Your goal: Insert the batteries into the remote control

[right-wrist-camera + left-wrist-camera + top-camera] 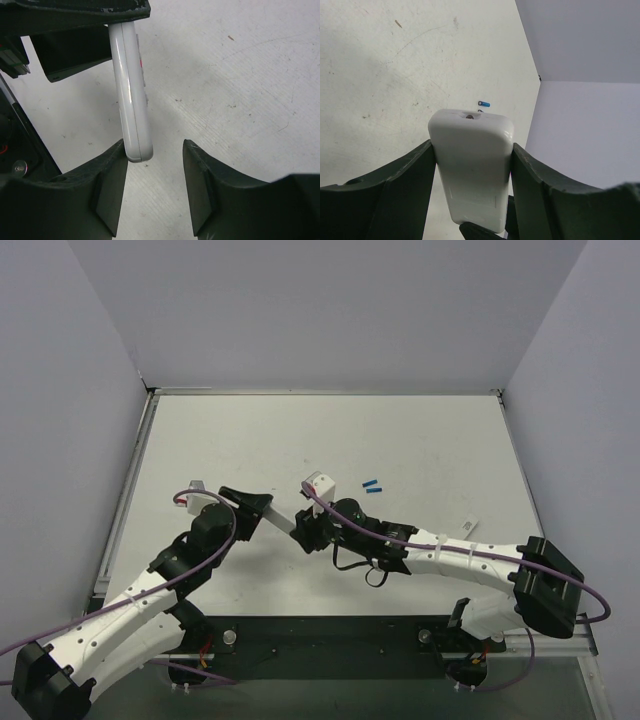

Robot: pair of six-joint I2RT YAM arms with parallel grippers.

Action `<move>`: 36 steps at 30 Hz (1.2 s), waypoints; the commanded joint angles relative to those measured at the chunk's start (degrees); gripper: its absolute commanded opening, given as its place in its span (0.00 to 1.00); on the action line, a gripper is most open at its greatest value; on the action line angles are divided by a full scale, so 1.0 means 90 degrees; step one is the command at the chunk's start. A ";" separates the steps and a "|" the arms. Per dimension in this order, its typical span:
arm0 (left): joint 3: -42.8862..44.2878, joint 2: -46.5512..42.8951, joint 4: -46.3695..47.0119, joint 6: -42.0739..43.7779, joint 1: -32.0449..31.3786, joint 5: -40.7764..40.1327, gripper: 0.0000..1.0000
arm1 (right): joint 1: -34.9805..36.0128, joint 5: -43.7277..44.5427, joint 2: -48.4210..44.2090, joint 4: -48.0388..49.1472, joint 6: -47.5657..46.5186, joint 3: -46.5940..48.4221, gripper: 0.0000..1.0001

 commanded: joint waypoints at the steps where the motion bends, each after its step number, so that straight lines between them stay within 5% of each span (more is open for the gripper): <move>1: -0.0048 -0.0103 0.0278 -0.0209 -0.0063 0.0125 0.00 | -0.0033 -0.0312 0.0086 0.0444 -0.0212 0.0293 0.40; 6: -0.0106 -0.0191 0.0356 -0.0140 -0.0073 0.0164 0.00 | -0.0189 -0.0694 0.0037 0.0512 -0.0280 0.0352 0.33; 10: -0.0214 -0.0269 0.0610 0.0025 -0.0063 0.0194 0.04 | -0.0375 -0.0957 -0.0002 0.0454 -0.0153 0.0381 0.08; 12: -0.0370 -0.0405 0.0776 0.0288 -0.0063 0.0223 0.20 | -0.0482 -0.1133 -0.0109 0.0405 0.0002 0.0362 0.00; 13: -0.0448 -0.0483 0.1038 0.0396 -0.0063 0.0213 0.40 | -0.0628 -0.1201 -0.0177 0.0395 0.0080 0.0323 0.00; 16: -0.1003 -0.1038 0.2118 0.0913 -0.0063 0.0252 0.74 | -0.1008 -0.1630 -0.0489 0.0376 0.0510 0.0216 0.00; 20: -0.1824 -0.1741 0.3342 0.1646 -0.0044 0.0321 0.90 | -0.1448 -0.2353 -0.0830 0.0415 0.1134 0.0070 0.00; 27: -0.2636 -0.2105 0.5413 0.2856 -0.0034 0.0749 0.92 | -0.1801 -0.3866 -0.0969 0.0999 0.2267 -0.0019 0.00; 36: -0.2470 -0.1071 0.7339 0.3132 -0.0034 0.1444 0.94 | -0.1938 -0.5195 -0.0617 0.2152 0.3468 -0.0107 0.00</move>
